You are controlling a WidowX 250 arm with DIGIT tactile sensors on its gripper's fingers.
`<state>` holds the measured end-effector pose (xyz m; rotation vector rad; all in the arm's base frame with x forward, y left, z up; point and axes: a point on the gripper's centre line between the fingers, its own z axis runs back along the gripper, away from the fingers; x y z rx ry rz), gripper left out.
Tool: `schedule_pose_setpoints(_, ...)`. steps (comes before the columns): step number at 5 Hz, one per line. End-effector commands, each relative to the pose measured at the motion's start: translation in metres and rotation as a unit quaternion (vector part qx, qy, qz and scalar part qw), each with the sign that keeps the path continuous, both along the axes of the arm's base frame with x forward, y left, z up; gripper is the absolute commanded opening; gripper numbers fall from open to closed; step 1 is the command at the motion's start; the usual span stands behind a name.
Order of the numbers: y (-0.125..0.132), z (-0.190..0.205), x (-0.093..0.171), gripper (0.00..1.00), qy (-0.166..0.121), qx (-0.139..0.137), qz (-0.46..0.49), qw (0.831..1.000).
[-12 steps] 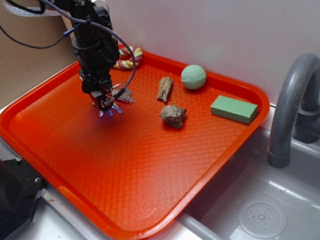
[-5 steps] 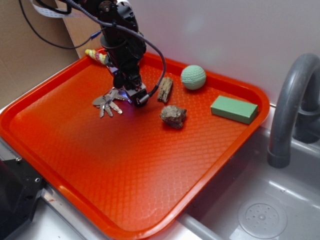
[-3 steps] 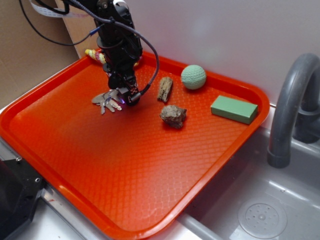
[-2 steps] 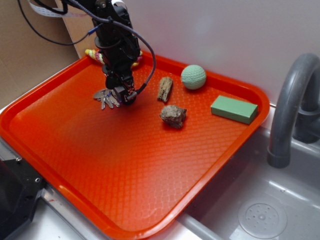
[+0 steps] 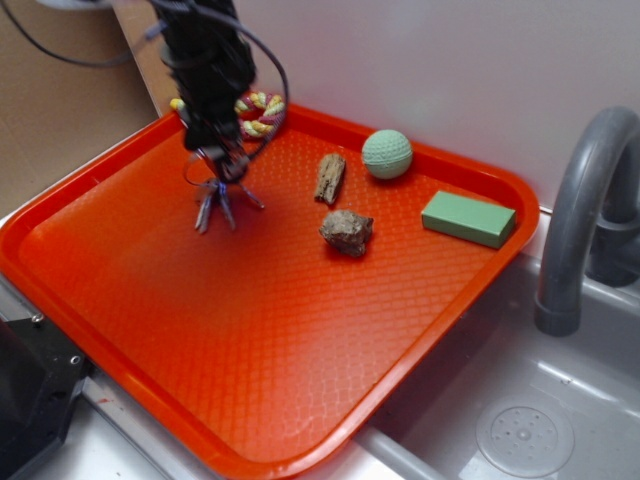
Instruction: Grab the silver keys.
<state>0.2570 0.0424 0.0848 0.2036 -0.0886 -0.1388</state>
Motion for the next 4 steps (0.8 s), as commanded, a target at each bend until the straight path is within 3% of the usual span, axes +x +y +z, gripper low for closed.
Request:
schedule_pose_setpoints(1,0.009,0.109,-0.015,0.00,-0.005,-0.125,0.093,0.988)
schedule_pose_setpoints(2,0.007,0.121,-0.017,0.00,0.019,-0.173,0.088,0.981)
schedule_pose_setpoints(3,0.003,0.114,-0.011,0.00,0.012,-0.160,0.087,0.983)
schedule_pose_setpoints(4,0.003,0.109,-0.008,0.00,0.005,-0.173,0.072,0.982)
